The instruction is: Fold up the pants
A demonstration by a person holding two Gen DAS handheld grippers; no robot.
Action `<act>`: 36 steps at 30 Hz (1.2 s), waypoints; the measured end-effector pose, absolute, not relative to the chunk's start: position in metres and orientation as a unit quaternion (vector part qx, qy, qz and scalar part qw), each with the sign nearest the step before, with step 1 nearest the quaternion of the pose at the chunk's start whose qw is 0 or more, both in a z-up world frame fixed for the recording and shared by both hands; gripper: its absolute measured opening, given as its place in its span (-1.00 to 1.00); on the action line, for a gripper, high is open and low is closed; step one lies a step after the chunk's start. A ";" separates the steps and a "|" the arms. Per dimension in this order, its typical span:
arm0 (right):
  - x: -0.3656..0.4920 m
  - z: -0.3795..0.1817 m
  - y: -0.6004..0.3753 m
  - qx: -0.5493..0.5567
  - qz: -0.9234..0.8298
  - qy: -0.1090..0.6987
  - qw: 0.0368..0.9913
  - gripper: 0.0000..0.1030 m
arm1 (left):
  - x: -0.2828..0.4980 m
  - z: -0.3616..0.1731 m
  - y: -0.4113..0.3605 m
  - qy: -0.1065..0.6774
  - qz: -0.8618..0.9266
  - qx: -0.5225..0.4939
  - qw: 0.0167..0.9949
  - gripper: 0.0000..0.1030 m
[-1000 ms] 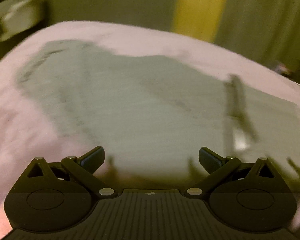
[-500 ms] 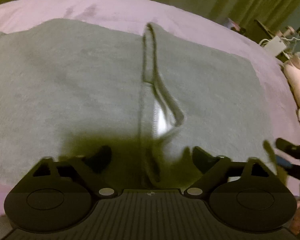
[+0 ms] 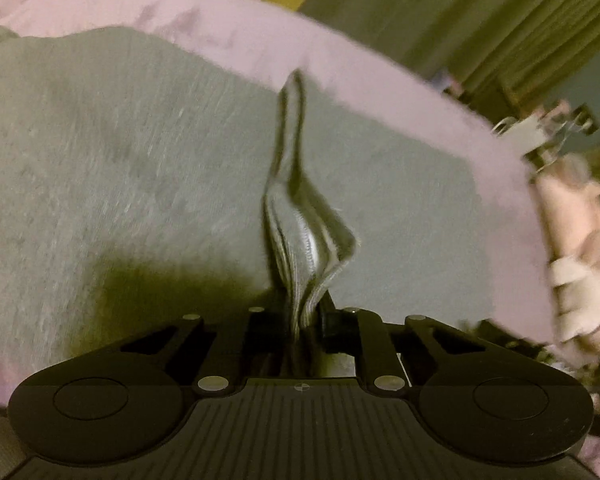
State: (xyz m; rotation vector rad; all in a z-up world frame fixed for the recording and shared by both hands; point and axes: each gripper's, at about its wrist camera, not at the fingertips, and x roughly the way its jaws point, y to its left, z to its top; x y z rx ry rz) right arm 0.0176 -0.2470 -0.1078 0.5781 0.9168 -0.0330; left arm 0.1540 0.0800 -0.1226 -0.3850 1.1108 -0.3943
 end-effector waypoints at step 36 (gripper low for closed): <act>0.023 -0.100 -0.218 0.242 0.026 0.402 0.883 0.89 | 0.244 -0.113 0.070 0.487 -0.109 -0.081 0.863 -0.67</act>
